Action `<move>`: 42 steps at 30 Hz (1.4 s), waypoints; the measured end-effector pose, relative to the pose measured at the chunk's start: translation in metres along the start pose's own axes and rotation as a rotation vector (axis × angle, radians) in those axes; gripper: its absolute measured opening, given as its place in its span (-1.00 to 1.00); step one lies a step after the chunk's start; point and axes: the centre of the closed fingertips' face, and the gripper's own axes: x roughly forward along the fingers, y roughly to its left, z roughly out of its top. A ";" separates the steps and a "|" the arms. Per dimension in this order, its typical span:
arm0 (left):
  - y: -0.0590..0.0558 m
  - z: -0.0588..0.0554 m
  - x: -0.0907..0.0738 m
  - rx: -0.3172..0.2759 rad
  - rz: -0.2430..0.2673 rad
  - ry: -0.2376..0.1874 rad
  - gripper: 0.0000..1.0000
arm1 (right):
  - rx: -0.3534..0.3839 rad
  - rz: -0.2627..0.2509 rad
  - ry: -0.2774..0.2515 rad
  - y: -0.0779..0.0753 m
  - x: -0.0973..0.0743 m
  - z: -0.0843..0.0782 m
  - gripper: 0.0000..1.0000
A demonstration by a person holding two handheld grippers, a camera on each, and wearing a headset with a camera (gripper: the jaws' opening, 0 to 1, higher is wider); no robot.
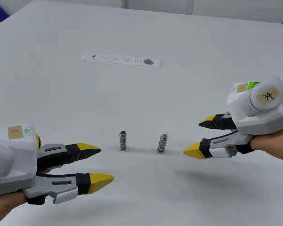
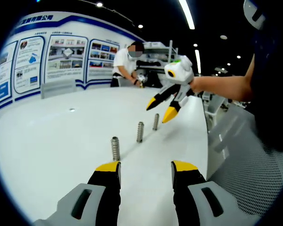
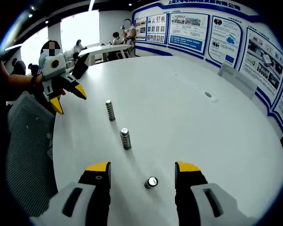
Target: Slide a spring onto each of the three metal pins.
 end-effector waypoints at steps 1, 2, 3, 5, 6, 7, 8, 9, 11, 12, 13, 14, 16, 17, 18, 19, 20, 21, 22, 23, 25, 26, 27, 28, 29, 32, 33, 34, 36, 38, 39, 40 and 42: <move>0.000 0.000 0.000 0.000 0.001 -0.001 -0.11 | 0.003 -0.001 -0.002 0.000 -0.001 -0.001 0.12; 0.001 0.001 0.001 0.001 0.000 -0.001 -0.10 | 0.009 -0.004 -0.008 0.001 -0.002 -0.003 0.12; 0.000 0.001 0.001 0.001 0.000 0.000 -0.10 | 0.012 -0.006 -0.013 0.000 -0.002 -0.004 0.12; 0.000 0.000 0.001 0.003 0.000 0.002 -0.09 | 0.021 -0.011 -0.020 0.001 -0.004 -0.007 0.13; 0.000 0.000 0.001 0.003 0.000 0.002 -0.08 | 0.022 -0.014 -0.025 0.001 -0.005 -0.008 0.13; 0.000 0.000 0.000 0.002 0.000 0.003 -0.08 | 0.023 -0.016 -0.031 0.001 -0.005 -0.009 0.14; 0.000 -0.001 0.000 0.001 0.001 0.004 -0.08 | 0.028 -0.016 -0.040 0.002 -0.007 -0.011 0.14; 0.000 -0.001 0.000 0.000 0.002 0.004 -0.07 | 0.032 -0.017 -0.047 0.003 -0.008 -0.012 0.15; 0.000 -0.002 -0.001 -0.003 0.005 0.005 -0.06 | 0.035 -0.020 -0.064 0.004 -0.010 -0.015 0.16; 0.000 -0.003 -0.002 -0.002 0.006 0.005 -0.06 | 0.038 -0.021 -0.069 0.005 -0.011 -0.017 0.16; 0.000 -0.004 -0.003 -0.005 0.007 0.005 -0.06 | 0.039 -0.026 -0.077 0.007 -0.013 -0.020 0.17; 0.000 -0.004 -0.003 -0.007 0.008 0.005 -0.05 | 0.039 -0.026 -0.086 0.008 -0.013 -0.021 0.18; 0.000 -0.006 -0.004 -0.009 0.012 0.007 -0.05 | 0.045 -0.027 -0.099 0.010 -0.015 -0.026 0.21; 0.000 -0.006 -0.005 -0.011 0.013 0.008 -0.04 | 0.045 -0.028 -0.105 0.011 -0.016 -0.028 0.23; 0.000 -0.006 -0.005 -0.013 0.016 0.007 -0.03 | 0.047 -0.029 -0.108 0.012 -0.018 -0.030 0.25; 0.000 -0.006 -0.006 -0.014 0.018 0.007 -0.03 | 0.049 -0.030 -0.112 0.013 -0.019 -0.032 0.25; 0.001 -0.007 -0.006 -0.015 0.020 0.006 -0.02 | 0.052 -0.031 -0.120 0.014 -0.020 -0.034 0.26; 0.001 -0.007 -0.006 -0.015 0.021 0.006 -0.02 | 0.056 -0.031 -0.122 0.014 -0.021 -0.035 0.27; 0.001 -0.007 -0.006 -0.016 0.023 0.005 -0.01 | 0.059 -0.031 -0.125 0.015 -0.022 -0.036 0.27; 0.001 -0.007 -0.007 -0.016 0.025 0.004 -0.01 | 0.063 -0.037 -0.131 0.016 -0.023 -0.037 0.27; 0.002 -0.007 -0.007 -0.019 0.028 0.003 0.01 | 0.073 -0.043 -0.141 0.017 -0.025 -0.039 0.27; 0.002 -0.007 -0.007 -0.019 0.029 0.003 0.01 | 0.076 -0.045 -0.144 0.018 -0.025 -0.039 0.27; 0.001 -0.007 -0.007 -0.019 0.029 0.002 0.02 | 0.079 -0.049 -0.149 0.018 -0.026 -0.040 0.28; 0.001 -0.007 -0.007 -0.020 0.029 0.002 0.02 | 0.084 -0.050 -0.151 0.019 -0.026 -0.041 0.28; 0.001 -0.007 -0.007 -0.020 0.030 0.002 0.03 | 0.087 -0.051 -0.153 0.020 -0.026 -0.041 0.28; 0.002 -0.008 -0.008 -0.025 0.036 0.002 0.07 | 0.091 -0.053 -0.160 0.023 -0.027 -0.043 0.29; 0.002 -0.009 -0.008 -0.028 0.038 0.002 0.08 | 0.090 -0.054 -0.164 0.024 -0.028 -0.043 0.29; 0.002 -0.009 -0.009 -0.029 0.040 0.003 0.09 | 0.090 -0.055 -0.165 0.024 -0.029 -0.043 0.30; 0.002 -0.009 -0.009 -0.032 0.044 0.001 0.11 | 0.091 -0.057 -0.168 0.025 -0.030 -0.043 0.30; 0.003 -0.010 -0.010 -0.036 0.050 0.000 0.15 | 0.092 -0.062 -0.176 0.025 -0.033 -0.043 0.30; 0.003 -0.010 -0.011 -0.038 0.054 0.000 0.17 | 0.092 -0.064 -0.178 0.025 -0.034 -0.043 0.30; 0.003 -0.010 -0.011 -0.039 0.058 -0.002 0.19 | 0.091 -0.068 -0.181 0.025 -0.035 -0.042 0.30; 0.004 -0.010 -0.012 -0.041 0.061 -0.004 0.21 | 0.091 -0.070 -0.183 0.025 -0.035 -0.042 0.31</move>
